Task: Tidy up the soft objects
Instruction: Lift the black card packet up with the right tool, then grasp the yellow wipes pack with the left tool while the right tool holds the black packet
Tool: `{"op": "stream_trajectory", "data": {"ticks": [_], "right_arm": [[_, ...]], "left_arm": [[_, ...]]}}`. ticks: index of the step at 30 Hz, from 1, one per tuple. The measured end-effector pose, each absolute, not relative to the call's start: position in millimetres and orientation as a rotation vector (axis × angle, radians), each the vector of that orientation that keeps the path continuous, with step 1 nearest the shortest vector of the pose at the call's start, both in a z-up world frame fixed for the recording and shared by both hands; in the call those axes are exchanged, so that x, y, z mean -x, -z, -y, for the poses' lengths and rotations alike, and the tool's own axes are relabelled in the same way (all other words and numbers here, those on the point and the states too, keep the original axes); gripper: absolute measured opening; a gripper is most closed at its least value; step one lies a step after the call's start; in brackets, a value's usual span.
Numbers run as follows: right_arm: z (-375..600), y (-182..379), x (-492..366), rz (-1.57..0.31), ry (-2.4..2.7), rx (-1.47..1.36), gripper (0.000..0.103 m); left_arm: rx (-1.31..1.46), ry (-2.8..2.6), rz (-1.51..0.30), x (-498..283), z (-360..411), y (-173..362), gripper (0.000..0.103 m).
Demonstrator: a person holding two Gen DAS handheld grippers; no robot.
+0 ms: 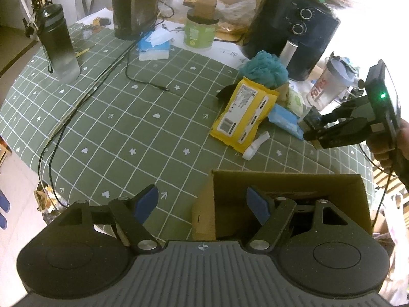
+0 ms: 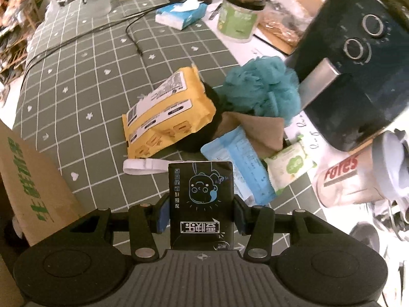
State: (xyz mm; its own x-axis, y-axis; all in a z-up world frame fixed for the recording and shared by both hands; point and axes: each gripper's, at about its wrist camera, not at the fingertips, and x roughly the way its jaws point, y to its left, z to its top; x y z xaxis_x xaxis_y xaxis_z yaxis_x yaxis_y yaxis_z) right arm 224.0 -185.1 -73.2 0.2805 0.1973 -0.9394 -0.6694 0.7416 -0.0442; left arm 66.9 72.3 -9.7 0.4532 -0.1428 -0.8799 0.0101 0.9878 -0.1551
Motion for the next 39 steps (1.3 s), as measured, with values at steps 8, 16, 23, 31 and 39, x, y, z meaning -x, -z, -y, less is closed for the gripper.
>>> {"op": "stream_trajectory", "data": {"ticks": [8, 16, 23, 31, 39], "right_arm": [[196, 62, -223, -1.151, -0.570, 0.442, 0.052], [207, 60, -220, -1.159, -0.547, 0.409, 0.052], [218, 61, -217, -1.171, -0.504, 0.374, 0.052], [244, 48, -204, -1.169, -0.435, 0.243, 0.052], [270, 29, -182, -1.138, -0.369, 0.112, 0.052]], "left_arm": [[0.109, 0.121, -1.086, -75, -67, 6, 0.076], [0.079, 0.150, -1.073, -86, -61, 2, 0.076], [0.031, 0.200, -1.056, -101, -52, -2, 0.076], [-0.114, 0.304, -1.012, -131, -33, -2, 0.076], [-0.210, 0.392, -0.996, -172, -21, 14, 0.076]]}}
